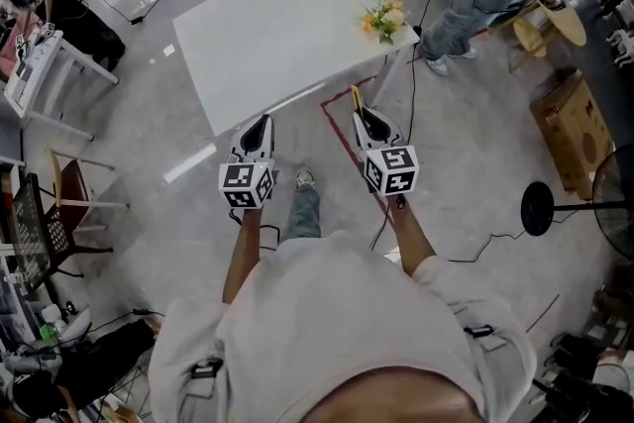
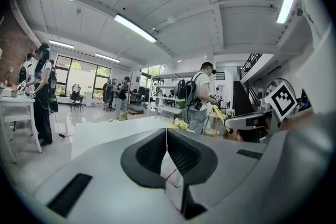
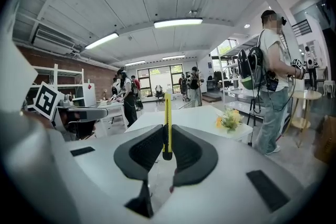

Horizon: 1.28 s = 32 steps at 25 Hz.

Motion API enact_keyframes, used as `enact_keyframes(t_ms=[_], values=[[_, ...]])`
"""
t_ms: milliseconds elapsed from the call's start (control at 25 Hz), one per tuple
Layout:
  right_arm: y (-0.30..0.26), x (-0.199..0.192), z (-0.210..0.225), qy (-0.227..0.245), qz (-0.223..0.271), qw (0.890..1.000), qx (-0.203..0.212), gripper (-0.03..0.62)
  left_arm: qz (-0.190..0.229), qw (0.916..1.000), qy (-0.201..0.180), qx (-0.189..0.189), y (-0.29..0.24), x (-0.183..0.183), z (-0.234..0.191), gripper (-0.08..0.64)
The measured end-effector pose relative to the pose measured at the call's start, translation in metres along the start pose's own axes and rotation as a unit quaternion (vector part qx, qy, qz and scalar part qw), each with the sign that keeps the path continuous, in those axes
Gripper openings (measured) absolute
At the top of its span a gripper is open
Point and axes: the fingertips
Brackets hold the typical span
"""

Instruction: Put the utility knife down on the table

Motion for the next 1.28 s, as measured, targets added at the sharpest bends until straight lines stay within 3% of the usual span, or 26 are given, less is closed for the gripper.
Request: enact_keyframes(t_ms=[600, 1280], values=[[-0.194, 0.033, 0.04, 0.015, 0.005, 1.0, -0.018, 0.069, 0.012, 0.9994, 0.005, -0.032, -0.172, 0.022, -0.121, 0.021], [-0.232, 0.014, 0.084, 0.007, -0.029, 0.999, -0.038, 0.069, -0.015, 0.9983, 0.034, -0.046, -0.238, -0.011, -0.129, 0.021]])
Point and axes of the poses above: the fingertips, and each gripper's own axes: y backward along the fingers, z to its right, x out of its top, and after that the axes turned 14 degrees about z, right-handed
